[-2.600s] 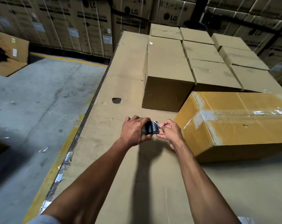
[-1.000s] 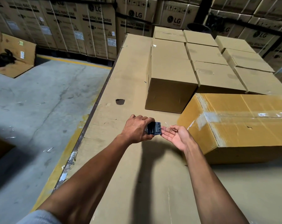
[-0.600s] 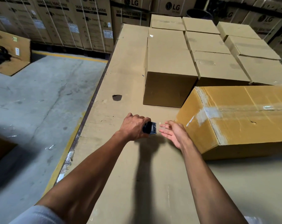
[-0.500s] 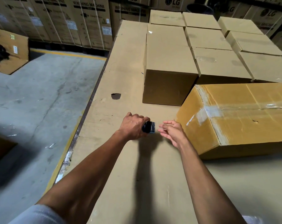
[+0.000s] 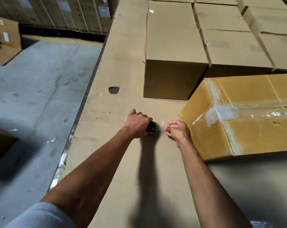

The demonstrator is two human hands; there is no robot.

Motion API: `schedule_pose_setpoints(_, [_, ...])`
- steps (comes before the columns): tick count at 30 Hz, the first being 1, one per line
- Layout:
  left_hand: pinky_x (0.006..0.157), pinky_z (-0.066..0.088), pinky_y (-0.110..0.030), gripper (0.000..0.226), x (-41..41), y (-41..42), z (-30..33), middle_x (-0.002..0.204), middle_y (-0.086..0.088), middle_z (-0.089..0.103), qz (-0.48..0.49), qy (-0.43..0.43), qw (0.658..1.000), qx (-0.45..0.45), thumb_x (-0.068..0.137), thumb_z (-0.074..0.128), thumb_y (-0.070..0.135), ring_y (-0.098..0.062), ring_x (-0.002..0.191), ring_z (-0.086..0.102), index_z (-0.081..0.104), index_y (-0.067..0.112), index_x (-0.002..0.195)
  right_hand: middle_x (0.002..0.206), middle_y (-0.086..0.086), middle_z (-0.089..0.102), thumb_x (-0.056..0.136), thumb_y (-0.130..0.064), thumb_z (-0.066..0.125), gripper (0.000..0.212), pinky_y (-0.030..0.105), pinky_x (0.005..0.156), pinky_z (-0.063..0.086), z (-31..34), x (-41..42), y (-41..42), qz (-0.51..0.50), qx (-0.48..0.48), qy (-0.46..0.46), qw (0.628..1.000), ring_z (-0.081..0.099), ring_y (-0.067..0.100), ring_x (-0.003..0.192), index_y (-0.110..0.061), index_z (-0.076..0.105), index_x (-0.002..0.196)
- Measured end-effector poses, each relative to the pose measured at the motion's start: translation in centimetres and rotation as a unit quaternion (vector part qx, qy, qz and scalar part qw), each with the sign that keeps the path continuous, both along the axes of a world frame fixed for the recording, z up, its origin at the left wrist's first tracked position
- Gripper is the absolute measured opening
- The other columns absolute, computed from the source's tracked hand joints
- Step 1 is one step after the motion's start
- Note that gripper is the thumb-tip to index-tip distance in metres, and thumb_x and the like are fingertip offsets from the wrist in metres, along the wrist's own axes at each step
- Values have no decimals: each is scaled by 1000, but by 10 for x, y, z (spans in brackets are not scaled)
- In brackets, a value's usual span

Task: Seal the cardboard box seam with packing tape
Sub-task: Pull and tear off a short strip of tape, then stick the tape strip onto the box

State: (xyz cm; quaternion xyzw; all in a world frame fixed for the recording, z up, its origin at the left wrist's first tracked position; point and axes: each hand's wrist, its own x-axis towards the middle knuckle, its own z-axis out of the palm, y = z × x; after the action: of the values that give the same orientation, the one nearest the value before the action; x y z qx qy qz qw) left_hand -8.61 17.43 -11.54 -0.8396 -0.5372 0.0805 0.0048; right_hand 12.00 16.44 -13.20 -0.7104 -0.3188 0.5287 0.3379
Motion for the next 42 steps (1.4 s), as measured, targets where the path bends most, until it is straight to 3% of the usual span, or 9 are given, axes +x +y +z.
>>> schedule_pose_setpoints(3, [97, 37, -44, 50, 4, 2, -3, 121, 1, 75, -7, 19, 1000, -12, 98, 61, 71, -28, 117, 69, 70, 29, 123, 86, 18, 71, 92, 18, 59, 26, 20, 58, 61, -5, 2, -1, -18, -10, 2, 1000, 71, 25, 73, -6, 64, 88])
schedule_pose_setpoints(7, [102, 32, -47, 30, 6, -2, -8, 124, 4, 77, -6, 27, 1000, -12, 101, 66, 47, -25, 124, 64, 68, 28, 124, 86, 15, 73, 97, 14, 53, 28, 22, 61, 63, -8, 5, -4, -32, -14, -12, 999, 73, 24, 70, -9, 66, 88])
schedule_pose_setpoints(13, [124, 22, -58, 66, 0, -21, 2, 156, 0, 60, 50, -28, 998, -18, 97, 72, 41, -25, 151, 46, 50, 22, 157, 93, 16, 76, 94, 12, 52, 31, 25, 67, 60, 3, 3, -13, -12, 1, -46, 999, 75, 22, 76, -13, 68, 86])
schedule_pose_setpoints(17, [118, 24, -55, 50, -8, -44, 13, 152, -4, 61, 84, -67, 994, 23, 97, 64, 22, -28, 145, 50, 57, 19, 146, 92, 14, 80, 90, 5, 55, 28, 34, 70, 62, 12, 5, -22, 2, 16, -87, 996, 73, 19, 71, -17, 70, 82])
schedule_pose_setpoints(22, [111, 31, -51, 42, -4, -79, 30, 136, -2, 68, 102, -105, 988, 48, 92, 64, 16, -28, 131, 58, 64, 21, 134, 72, -10, 79, 75, -16, 64, 17, 45, 87, 64, 17, 14, -32, 56, 45, -184, 980, 79, 20, 84, -28, 76, 79])
schedule_pose_setpoints(27, [108, 36, -50, 41, 19, -104, 55, 133, -4, 70, 103, -145, 982, 67, 96, 64, 25, -29, 129, 61, 65, 21, 136, 108, 0, 81, 95, -9, 71, 16, 18, 80, 41, 101, 6, -76, 126, 123, -269, 947, 73, 20, 105, -17, 81, 105])
schedule_pose_setpoints(35, [91, 50, -49, 48, 84, -117, 105, 131, -5, 70, 58, -250, 954, 157, 107, 58, 55, -32, 118, 65, 63, 21, 141, 119, -2, 72, 103, -5, 58, 28, 32, 78, 56, 211, 40, -113, 190, 317, -370, 852, 66, 16, 106, -22, 71, 121])
schedule_pose_setpoints(38, [94, 54, -48, 58, 120, -127, 131, 139, -5, 67, 46, -305, 933, 184, 112, 42, 66, -28, 120, 65, 57, 24, 150, 127, 6, 70, 94, 7, 59, 39, 36, 96, 60, 235, 72, -118, 183, 382, -375, 824, 67, 21, 114, -15, 68, 124])
schedule_pose_setpoints(42, [104, 54, -45, 70, 159, -137, 148, 157, -2, 56, -9, -311, 932, 185, 110, 39, 74, -25, 133, 59, 44, 29, 163, 142, 10, 61, 93, -1, 63, 56, 45, 107, 52, 235, 133, -128, 211, 326, -477, 788, 56, 29, 132, -17, 54, 146])
